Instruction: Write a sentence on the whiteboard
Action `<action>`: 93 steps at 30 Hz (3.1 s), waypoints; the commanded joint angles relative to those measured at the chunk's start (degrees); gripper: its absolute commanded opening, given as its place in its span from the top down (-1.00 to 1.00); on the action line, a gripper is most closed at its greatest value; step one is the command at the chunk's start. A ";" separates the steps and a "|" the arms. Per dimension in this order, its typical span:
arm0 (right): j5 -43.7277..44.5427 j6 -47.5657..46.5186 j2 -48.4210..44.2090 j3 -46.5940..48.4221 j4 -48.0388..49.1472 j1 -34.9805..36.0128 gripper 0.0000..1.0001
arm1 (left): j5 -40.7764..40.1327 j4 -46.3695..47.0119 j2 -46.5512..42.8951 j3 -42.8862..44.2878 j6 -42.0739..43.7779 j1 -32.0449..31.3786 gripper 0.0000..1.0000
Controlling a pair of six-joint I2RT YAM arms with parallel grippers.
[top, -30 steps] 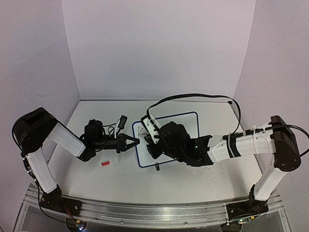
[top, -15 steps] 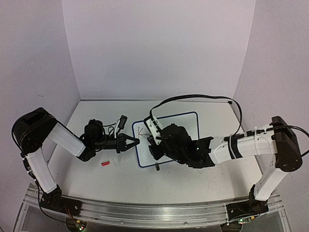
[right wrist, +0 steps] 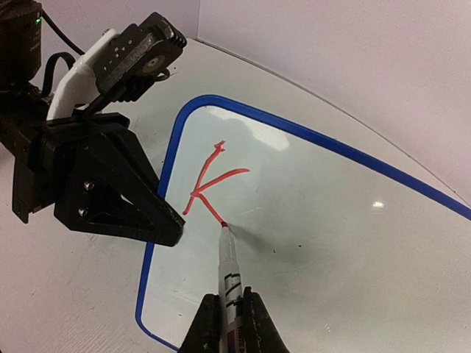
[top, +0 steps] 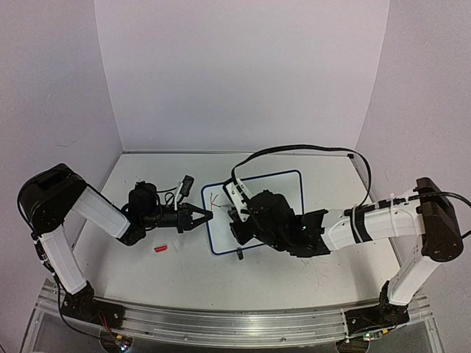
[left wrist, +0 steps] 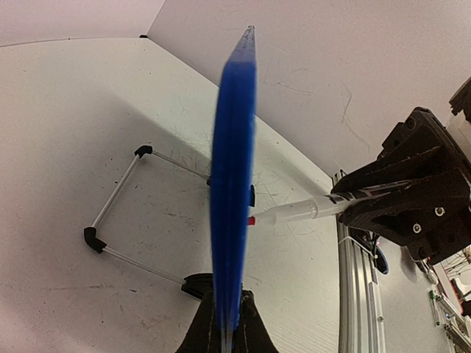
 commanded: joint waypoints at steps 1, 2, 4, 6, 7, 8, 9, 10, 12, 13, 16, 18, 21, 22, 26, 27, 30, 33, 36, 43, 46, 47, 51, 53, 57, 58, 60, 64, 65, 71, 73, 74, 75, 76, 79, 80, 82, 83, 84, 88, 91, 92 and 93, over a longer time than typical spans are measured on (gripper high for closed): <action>-4.41 -0.37 -5.30 -0.75 2.07 -0.63 1.00 | -0.76 -1.30 -2.30 0.21 1.31 0.15 1.00; -6.19 -0.71 -7.02 -1.70 3.62 -0.66 1.00 | -0.78 -1.31 -2.19 0.21 1.31 0.14 1.00; -7.43 -1.38 -8.97 -2.51 5.01 -0.82 1.00 | -0.80 -1.34 -2.14 0.19 1.31 0.15 1.00; -7.38 -1.65 -8.22 -2.59 4.78 -1.80 1.00 | -0.88 -1.40 -2.30 0.15 1.41 0.15 1.00; -7.49 -1.65 -7.55 -2.63 4.59 -2.43 1.00 | -0.89 -1.41 -2.31 0.19 1.48 0.14 1.00; -7.87 -1.40 -7.14 -2.57 4.35 -2.95 1.00 | -0.87 -1.48 -2.32 0.22 1.54 0.11 1.00; -8.29 -1.03 -6.94 -2.58 4.31 -3.33 1.00 | -0.83 -1.48 -2.40 0.28 1.57 0.15 1.00; -8.53 -0.81 -6.54 -2.41 4.30 -3.48 1.00 | -0.81 -1.47 -2.47 0.29 1.57 0.14 1.00; -8.64 -0.83 -5.85 -1.89 4.29 -3.54 1.00 | -0.80 -1.56 -2.62 0.22 1.58 0.14 1.00; -8.71 -0.84 -5.40 -1.65 4.29 -3.53 1.00 | -0.82 -1.59 -2.68 0.18 1.59 0.14 1.00; -9.07 -1.11 -4.49 -1.04 4.35 -3.56 1.00 | -0.93 -1.74 -2.83 0.00 1.67 0.12 1.00; -9.35 -1.28 -4.01 -0.66 4.38 -3.55 1.00 | -0.96 -1.83 -2.84 -0.05 1.66 0.12 1.00; -9.73 -1.50 -3.46 -0.45 4.38 -3.57 1.00 | -0.92 -1.84 -2.76 0.03 1.68 0.14 1.00; -9.59 -1.50 -3.44 -0.48 4.38 -3.55 1.00 | -0.89 -1.83 -2.75 0.03 1.69 0.15 1.00; -8.21 -1.30 -3.14 -0.36 4.36 -3.56 1.00 | -0.89 -1.90 -2.72 0.01 1.75 0.15 1.00; -7.90 -1.22 -3.04 -0.28 4.33 -3.56 1.00 | -0.89 -1.90 -2.66 0.04 1.75 0.15 1.00; -6.24 -0.87 -2.21 0.22 3.51 -3.53 1.00 | -0.80 -1.96 -2.66 0.21 1.75 0.13 1.00; -5.53 -0.55 -2.03 0.24 3.11 -3.56 1.00 | -0.78 -1.98 -2.66 0.21 1.76 0.15 1.00; -4.49 -0.44 -2.03 0.25 2.72 -3.51 1.00 | -0.80 -2.06 -2.64 0.29 1.79 0.15 1.00; -1.05 0.33 -2.84 -0.44 1.76 -3.56 1.00 | -0.88 -2.27 -2.72 0.56 1.75 0.11 1.00; 0.05 0.66 -3.37 -0.85 1.75 -3.54 1.00 | -0.85 -2.41 -2.71 0.67 1.67 0.15 1.00; 0.34 0.71 -3.42 -0.88 1.75 -3.54 1.00 | -0.87 -2.46 -2.67 0.66 1.70 0.15 1.00; 1.53 1.03 -3.51 -0.76 1.75 -3.59 1.00 | -0.88 -2.63 -2.66 0.65 1.66 0.15 1.00; 1.80 1.18 -3.52 -0.66 1.86 -3.63 1.00 | -0.89 -2.64 -2.68 0.65 1.73 0.14 1.00; 1.93 1.29 -3.57 -0.78 2.55 -3.70 1.00 | -0.79 -2.76 -2.75 0.71 1.83 0.15 1.00; 1.92 1.26 -3.51 -0.76 2.80 -3.67 1.00 | -0.75 -2.80 -2.72 0.73 1.84 0.15 1.00; 1.81 1.18 -3.37 -0.56 3.28 -3.70 1.00 | -0.72 -2.82 -2.60 0.78 1.84 0.14 1.00; 1.75 0.90 -2.87 0.18 3.95 -3.68 1.00 | -0.64 -2.81 -2.60 0.88 1.84 0.15 1.00; 1.74 0.83 -2.72 0.36 4.07 -3.71 1.00 | -0.65 -2.81 -2.65 0.84 1.86 0.13 1.00; 2.05 0.88 -2.76 0.19 4.78 -3.69 1.00 | -0.71 -2.85 -2.79 0.67 2.01 0.15 1.00; 1.68 0.65 -2.53 0.39 4.84 -3.70 1.00 | -0.71 -2.86 -2.73 0.72 2.01 0.15 1.00; 1.45 0.54 -2.18 0.66 4.88 -3.73 1.00 | -0.70 -2.84 -2.66 0.74 2.01 0.15 1.00; 1.00 0.47 -1.88 0.93 4.82 -3.74 1.00 | -0.64 -2.89 -2.58 0.79 2.01 0.15 1.00; 0.44 0.37 -1.62 1.11 4.79 -3.74 1.00 | -0.63 -2.87 -2.51 0.81 2.01 0.15 1.00; -1.18 0.17 -1.08 1.34 4.65 -3.68 1.00 | -0.64 -2.90 -2.64 0.79 2.09 0.15 1.00; -1.88 0.02 -1.09 1.26 4.65 -3.71 1.00 | -0.68 -2.90 -2.71 0.75 2.11 0.15 1.00; -3.03 -0.22 -1.10 1.06 4.63 -3.74 1.00 | -0.79 -2.90 -2.83 0.66 2.17 0.15 1.00; -3.25 -0.22 -1.03 1.05 4.57 -3.74 1.00 | -0.80 -2.91 -2.79 0.65 2.19 0.15 1.00; -3.34 -0.14 -0.93 1.08 4.32 -3.71 1.00 | -0.80 -2.92 -2.75 0.65 2.19 0.15 1.00; -3.96 0.55 -1.14 0.41 3.33 -3.70 1.00 | -0.80 -2.94 -2.74 0.74 2.21 0.15 1.00; -4.60 0.98 -1.46 -0.26 2.74 -3.65 1.00 | -0.85 -2.98 -2.70 0.74 2.21 0.15 1.00; -4.71 1.17 -1.52 -0.53 2.56 -3.61 1.00 | -0.85 -2.94 -2.67 0.77 2.20 0.12 1.00; -4.75 1.32 -1.58 -0.77 2.38 -3.63 1.00 | -0.81 -2.96 -2.66 0.77 2.19 0.13 1.00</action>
